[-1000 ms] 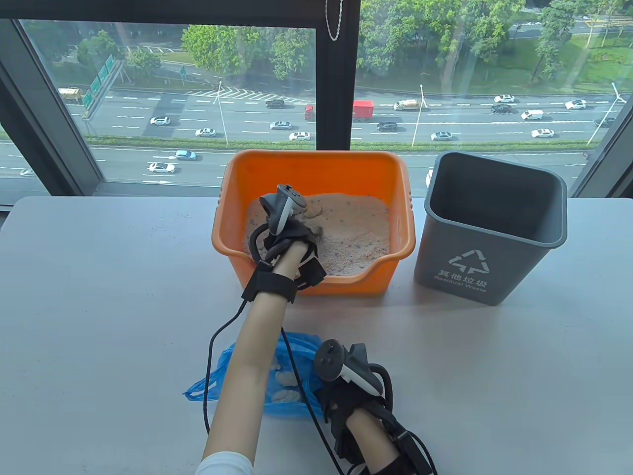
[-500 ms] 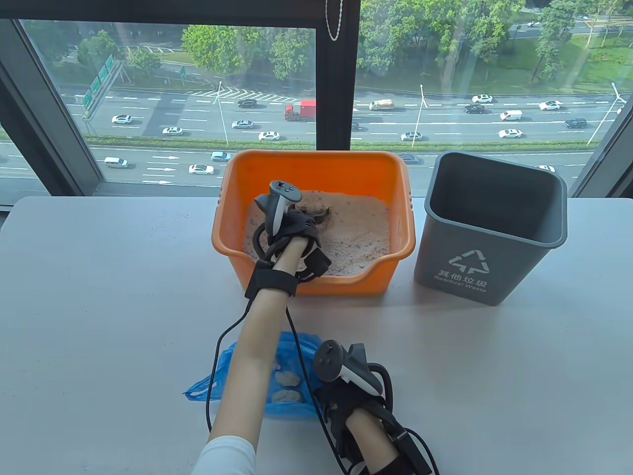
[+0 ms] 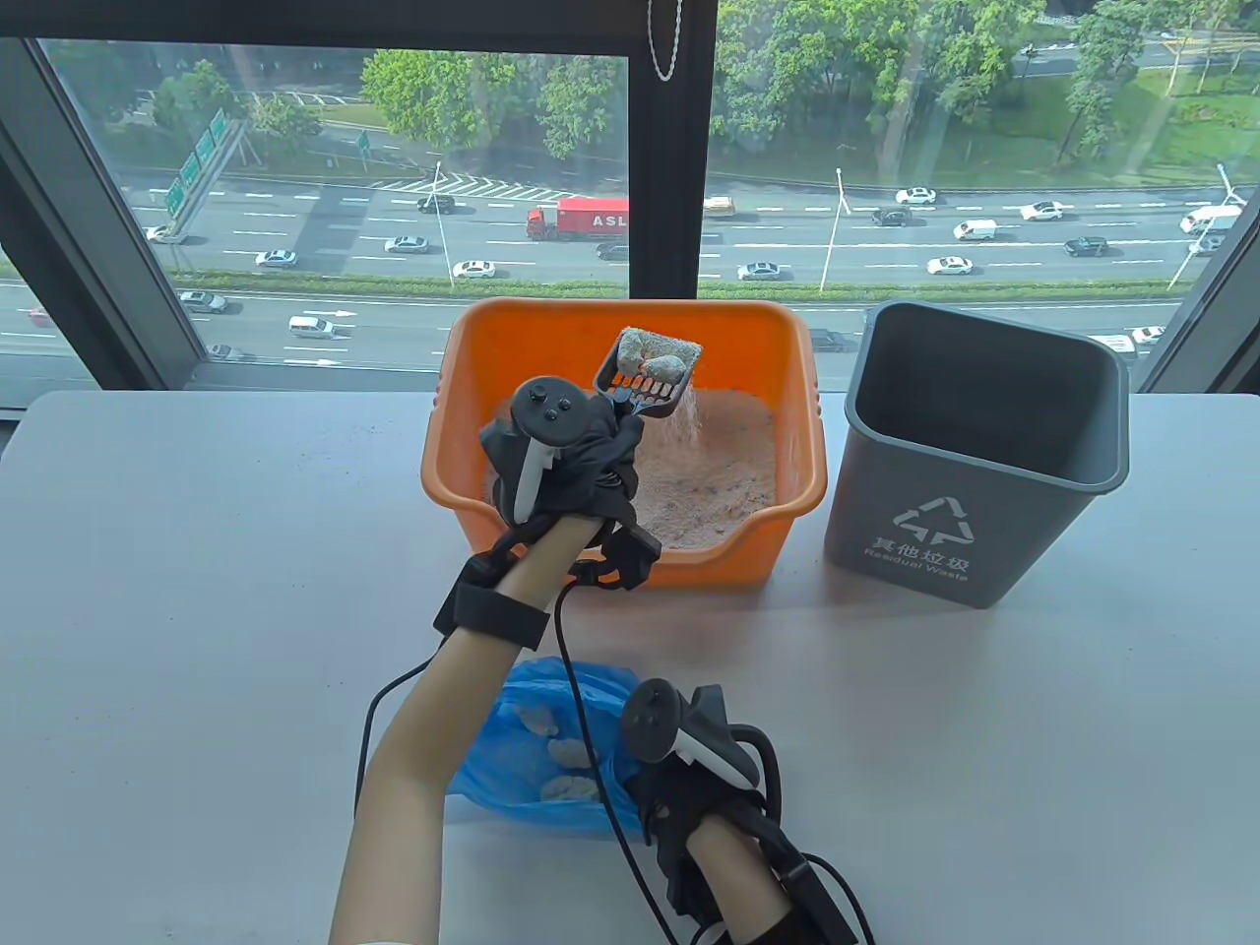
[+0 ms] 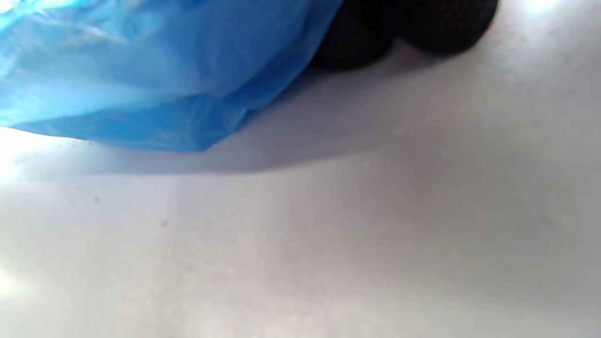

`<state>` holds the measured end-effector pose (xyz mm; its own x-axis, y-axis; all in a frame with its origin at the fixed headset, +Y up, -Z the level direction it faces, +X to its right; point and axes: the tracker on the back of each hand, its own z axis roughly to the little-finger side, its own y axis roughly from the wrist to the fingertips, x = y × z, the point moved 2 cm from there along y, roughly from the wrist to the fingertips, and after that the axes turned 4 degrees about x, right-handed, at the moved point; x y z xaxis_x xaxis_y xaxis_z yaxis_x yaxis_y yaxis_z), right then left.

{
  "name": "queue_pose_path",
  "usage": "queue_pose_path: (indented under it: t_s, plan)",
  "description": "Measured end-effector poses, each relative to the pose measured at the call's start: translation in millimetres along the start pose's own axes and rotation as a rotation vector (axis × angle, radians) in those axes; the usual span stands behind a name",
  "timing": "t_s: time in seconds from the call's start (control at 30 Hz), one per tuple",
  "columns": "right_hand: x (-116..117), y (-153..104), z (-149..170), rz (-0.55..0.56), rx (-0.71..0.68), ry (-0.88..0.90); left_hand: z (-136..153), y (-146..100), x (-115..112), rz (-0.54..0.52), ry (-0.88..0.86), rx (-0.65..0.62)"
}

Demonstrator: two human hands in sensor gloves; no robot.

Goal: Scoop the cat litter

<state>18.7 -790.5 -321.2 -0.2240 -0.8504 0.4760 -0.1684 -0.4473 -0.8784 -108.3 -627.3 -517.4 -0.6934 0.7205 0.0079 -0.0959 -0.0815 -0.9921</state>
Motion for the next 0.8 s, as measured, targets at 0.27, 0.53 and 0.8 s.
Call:
queue_pose_path:
  t_s: [0.27, 0.53, 0.8]
  plan:
    - [1, -1, 0, 0.000, 0.002, -0.005, 10, -31, 16, 0.046, 0.112, -0.050]
    - [1, -1, 0, 0.006, 0.003, -0.004, 24, -43, 22, 0.088, -0.054, -0.049]
    - [1, -1, 1, 0.008, 0.005, -0.002, 24, -51, 14, 0.159, 0.119, -0.074]
